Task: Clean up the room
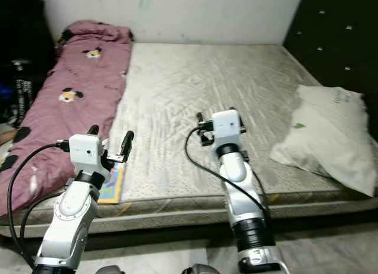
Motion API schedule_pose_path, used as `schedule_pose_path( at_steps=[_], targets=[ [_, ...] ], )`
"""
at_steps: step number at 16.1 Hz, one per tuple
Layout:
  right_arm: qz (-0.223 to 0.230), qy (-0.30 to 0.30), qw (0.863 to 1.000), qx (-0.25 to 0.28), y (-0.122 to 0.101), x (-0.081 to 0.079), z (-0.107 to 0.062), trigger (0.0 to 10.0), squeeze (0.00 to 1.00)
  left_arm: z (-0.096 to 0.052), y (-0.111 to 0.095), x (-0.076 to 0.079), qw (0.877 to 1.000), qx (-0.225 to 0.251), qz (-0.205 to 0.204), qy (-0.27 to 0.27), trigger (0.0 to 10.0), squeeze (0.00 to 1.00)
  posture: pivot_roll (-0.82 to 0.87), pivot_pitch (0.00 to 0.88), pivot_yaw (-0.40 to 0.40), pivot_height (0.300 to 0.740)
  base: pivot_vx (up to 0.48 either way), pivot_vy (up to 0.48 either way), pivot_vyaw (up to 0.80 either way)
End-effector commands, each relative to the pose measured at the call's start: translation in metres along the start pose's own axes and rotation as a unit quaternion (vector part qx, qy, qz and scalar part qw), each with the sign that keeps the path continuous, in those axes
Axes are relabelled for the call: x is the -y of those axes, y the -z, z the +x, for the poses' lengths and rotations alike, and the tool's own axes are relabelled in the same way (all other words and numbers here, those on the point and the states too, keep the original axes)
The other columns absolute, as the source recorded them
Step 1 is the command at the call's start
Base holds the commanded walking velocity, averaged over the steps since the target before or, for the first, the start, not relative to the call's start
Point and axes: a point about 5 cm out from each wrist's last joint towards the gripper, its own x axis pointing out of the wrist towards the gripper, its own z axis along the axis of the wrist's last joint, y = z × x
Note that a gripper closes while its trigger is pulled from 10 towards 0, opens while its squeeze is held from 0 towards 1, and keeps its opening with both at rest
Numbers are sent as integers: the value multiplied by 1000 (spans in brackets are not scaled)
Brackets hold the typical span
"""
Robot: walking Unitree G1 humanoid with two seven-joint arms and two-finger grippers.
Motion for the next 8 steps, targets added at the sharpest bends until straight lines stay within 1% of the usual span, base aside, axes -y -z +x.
schedule_pose_path(
  at_steps=[1, 7, 8],
  targets=[
    [-4, 4, 1000, 5, -2, 4, 2, 10000, 0, 1, -3, 0, 1000, 4, 0, -3, 10000, 0, 68, 0, -59, 740, 0, -341, 0],
    [-3, 3, 1000, 6, -3, 4, 2, 10000, 0, 2, -3, 0, 1000, 5, 2, -2, 10000, 0, 69, 0, -61, 740, 0, -281, 0],
    [-3, 4, 1000, 6, -3, 4, 2, 10000, 0, 2, -3, 0, 1000, 6, -1, -3, 10000, 0, 69, 0, -61, 740, 0, 0, 0]
  ],
)
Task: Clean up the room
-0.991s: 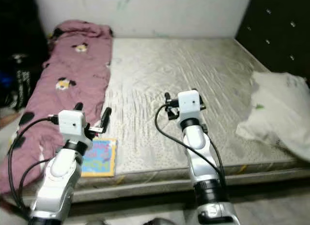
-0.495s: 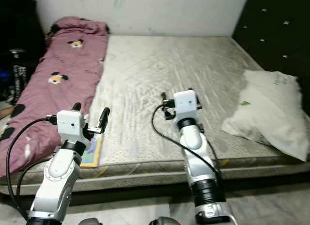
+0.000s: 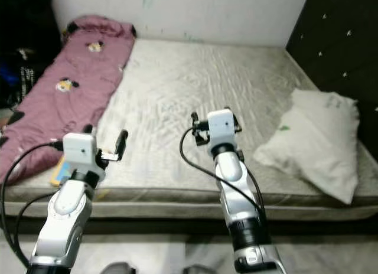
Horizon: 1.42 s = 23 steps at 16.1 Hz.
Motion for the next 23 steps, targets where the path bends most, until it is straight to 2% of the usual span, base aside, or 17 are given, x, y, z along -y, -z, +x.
schedule_pose_path(
  at_steps=[1, 10, 16, 23],
  targets=[
    [-4, 7, 1000, 3, -1, 6, 1, 10000, 0, 2, -2, 4, 1000, 4, -8, 1, 10000, 0, 69, 0, -61, 740, 0, 0, 0],
    [-5, 8, 1000, 4, -2, 6, 1, 10000, 0, 1, -6, 6, 999, 23, -19, 16, 10000, 0, 67, 0, -61, 740, 0, 0, 0],
    [-5, 8, 1000, 5, -2, 6, 2, 10000, 0, 0, -7, 6, 999, 25, -20, 18, 10000, 0, 68, 0, -59, 740, 431, 0, 0],
    [-6, 4, 1000, 7, -2, 6, 3, 10000, 0, 0, -5, 5, 999, 25, -19, 11, 10000, 0, 71, 0, -66, 740, 0, 0, 0]
  ],
)
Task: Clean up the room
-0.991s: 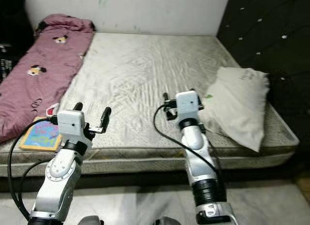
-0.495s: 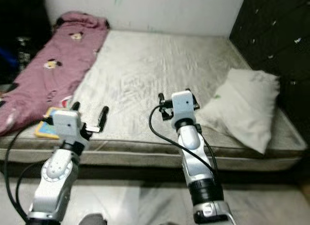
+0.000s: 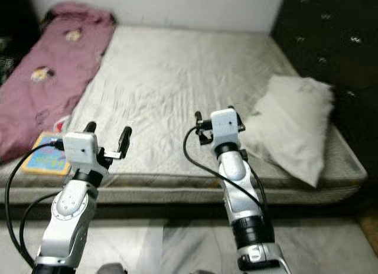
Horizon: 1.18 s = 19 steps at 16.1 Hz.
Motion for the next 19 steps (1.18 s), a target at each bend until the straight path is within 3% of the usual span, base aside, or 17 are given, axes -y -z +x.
schedule_pose_path(
  at_steps=[1, 3, 13, 17, 19],
  targets=[
    [0, 1, 1000, 5, -3, 2, 2, 10000, 0, 0, -1, 1, 1000, 3, 5, 2, 10000, 0, 71, 0, -65, 740, 0, 0, 0],
    [-1, 1, 1000, 5, -2, 3, 2, 10000, 0, 0, -3, 2, 1000, 10, 3, 11, 10000, 0, 72, 0, -64, 740, 146, 0, 0],
    [1, 4, 1000, 4, -2, 2, 2, 10000, 0, 0, -3, 1, 1000, 12, 8, 9, 10000, 0, 71, 0, -61, 740, 480, 0, 0],
    [7, 10, 1000, -1, 5, 6, -4, 10000, 0, 4, -1, -12, 999, 4, 25, -32, 10000, 0, 69, 0, -48, 740, 436, 0, 0],
    [11, 11, 1000, -9, 10, 7, -7, 10000, 0, 6, -2, -19, 998, 9, 41, -45, 10000, 0, 64, 0, -38, 740, 0, 0, 0]
  ],
)
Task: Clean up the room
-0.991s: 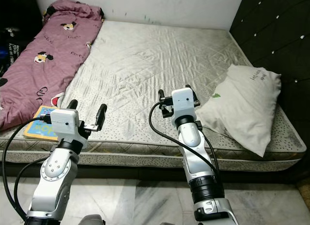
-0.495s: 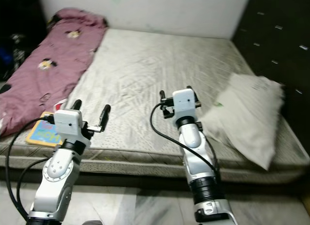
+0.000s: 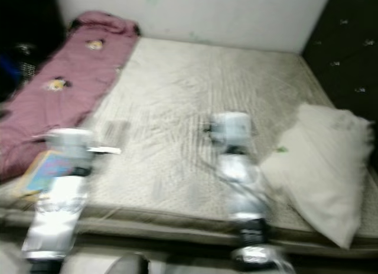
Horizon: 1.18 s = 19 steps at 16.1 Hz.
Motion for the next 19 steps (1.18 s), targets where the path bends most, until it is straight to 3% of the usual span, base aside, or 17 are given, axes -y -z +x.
schedule_pose_path(
  at_steps=[1, 3, 4, 7, 10, 12, 13, 16, 17, 19],
  targets=[
    [-12, 38, 999, -16, 10, 25, -7, 10000, 0, 5, -5, 10, 1000, 10, -6, 5, 10000, 0, 62, 0, -33, 740, 0, 0, 0],
    [-16, 59, 998, -26, 16, 33, -16, 10000, 0, 8, -11, -3, 999, 17, 25, -25, 10000, 0, 58, 0, -27, 740, 0, 0, 0],
    [-12, 68, 997, -27, 18, 36, -19, 10000, 0, 8, -14, -7, 999, 37, 27, -24, 10000, 0, 55, 0, -24, 740, 0, 0, 0],
    [-11, 83, 996, -32, 20, 42, -23, 10000, 0, 4, -13, -10, 999, 38, 18, -18, 10000, 0, 45, 0, -26, 740, 0, 0, 0],
    [-6, 110, 993, -39, 25, 66, -54, 10000, 0, -8, -2, -23, 997, 18, 42, -60, 10000, 0, 24, 0, 7, 740, 0, 0, 0],
    [-24, 124, 990, -59, 33, 81, -75, 10000, 0, -12, 2, -25, 999, 9, 33, -39, 10000, 0, 32, 0, 5, 740, 0, 0, 0],
    [-26, 120, 991, -58, 30, 82, -78, 10000, 0, -12, 1, -26, 999, 11, 37, -36, 10000, 0, 24, 0, 6, 740, 0, 0, 0],
    [-8, 89, 995, -34, 12, 65, -61, 10000, 0, -13, -1, -23, 999, 13, 36, -36, 10000, 0, 26, 0, 6, 740, 0, 0, 0],
    [12, 86, 996, -18, 4, 49, -47, 10000, 0, -18, 0, -16, 999, 4, 34, -29, 10000, 0, 27, 0, 13, 740, 0, 0, 0],
    [38, 80, 996, -21, 6, 33, -40, 10000, 0, -20, 0, -10, 999, 2, 40, -26, 10000, 0, 40, 0, 14, 740, 0, 0, 0]
  ],
)
